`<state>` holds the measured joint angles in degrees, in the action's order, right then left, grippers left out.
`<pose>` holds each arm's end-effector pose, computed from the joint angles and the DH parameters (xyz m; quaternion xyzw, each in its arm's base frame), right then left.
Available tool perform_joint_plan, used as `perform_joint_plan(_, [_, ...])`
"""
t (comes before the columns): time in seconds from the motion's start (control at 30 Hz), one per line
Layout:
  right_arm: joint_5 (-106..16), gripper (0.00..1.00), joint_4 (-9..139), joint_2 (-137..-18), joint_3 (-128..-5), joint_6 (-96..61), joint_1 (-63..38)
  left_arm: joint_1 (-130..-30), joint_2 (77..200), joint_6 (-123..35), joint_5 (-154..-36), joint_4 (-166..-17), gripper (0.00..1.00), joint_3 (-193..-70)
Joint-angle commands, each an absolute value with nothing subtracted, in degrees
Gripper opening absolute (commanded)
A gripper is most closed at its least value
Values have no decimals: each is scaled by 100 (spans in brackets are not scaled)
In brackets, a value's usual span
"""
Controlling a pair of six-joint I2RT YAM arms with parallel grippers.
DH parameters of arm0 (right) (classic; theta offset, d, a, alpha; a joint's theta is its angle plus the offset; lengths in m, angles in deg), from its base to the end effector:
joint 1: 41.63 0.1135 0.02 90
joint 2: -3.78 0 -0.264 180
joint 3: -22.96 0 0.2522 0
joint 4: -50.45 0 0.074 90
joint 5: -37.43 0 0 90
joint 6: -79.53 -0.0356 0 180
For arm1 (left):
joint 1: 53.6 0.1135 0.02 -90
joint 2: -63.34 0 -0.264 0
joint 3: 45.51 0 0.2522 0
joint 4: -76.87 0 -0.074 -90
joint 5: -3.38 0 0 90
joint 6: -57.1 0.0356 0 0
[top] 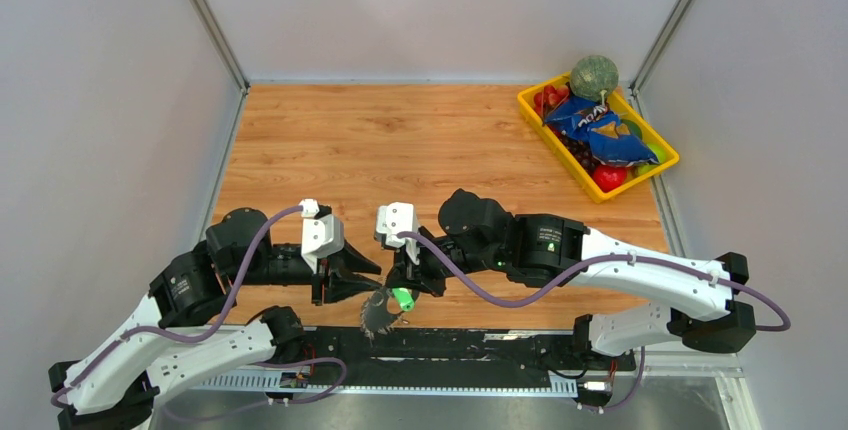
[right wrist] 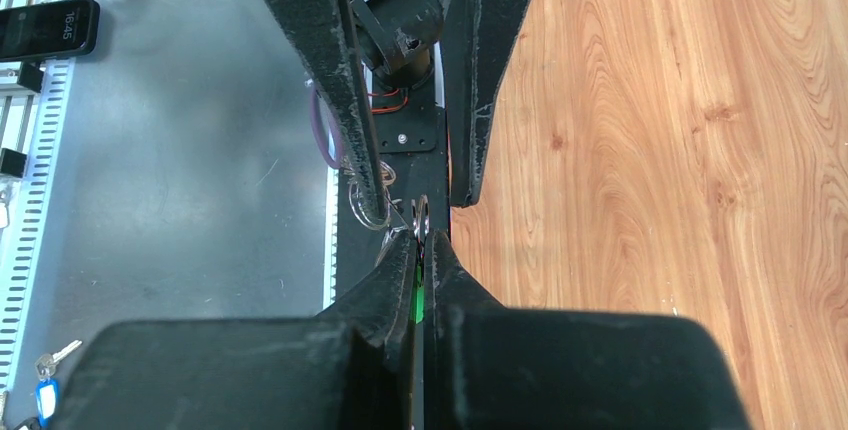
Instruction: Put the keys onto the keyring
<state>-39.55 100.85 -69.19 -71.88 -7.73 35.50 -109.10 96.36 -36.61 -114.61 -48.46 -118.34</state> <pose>0.0528 0.2672 0.4080 -0.5926 0.6176 0.3846 0.3456 0.0396 -0.0872 0.3918 0.4685 0.6275 -0.4589 0.4197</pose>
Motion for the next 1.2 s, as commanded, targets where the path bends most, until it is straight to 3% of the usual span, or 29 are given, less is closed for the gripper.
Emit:
perform_joint_plan(0.0, [-3861,0,9790,-6855,-7537,-914,3572,-10916,9671,-3581,-11540,-4998,38,-11851])
perform_joint_plan(0.57, [-3743,0,9654,-6794,-7458,-883,3591,-10915,9725,-3579,-11497,-5113,27,-11775])
perform_joint_plan(0.8, [-3769,0,9627,-6759,-7430,-861,3633,-10915,9758,-3545,-11567,-5187,1,-11746])
perform_joint_plan(0.93, [-3792,0,9597,-6734,-7406,-845,3651,-10921,9739,-3533,-11691,-5317,0,-11691])
perform_joint_plan(1.07, [-3835,13,9411,-6525,-7294,-849,3682,-10917,9644,-3597,-11597,-5497,0,-11605])
perform_joint_plan(1.17, [-3934,30,9214,-6219,-7109,-862,3711,-10915,9463,-3711,-11509,-5744,0,-11540])
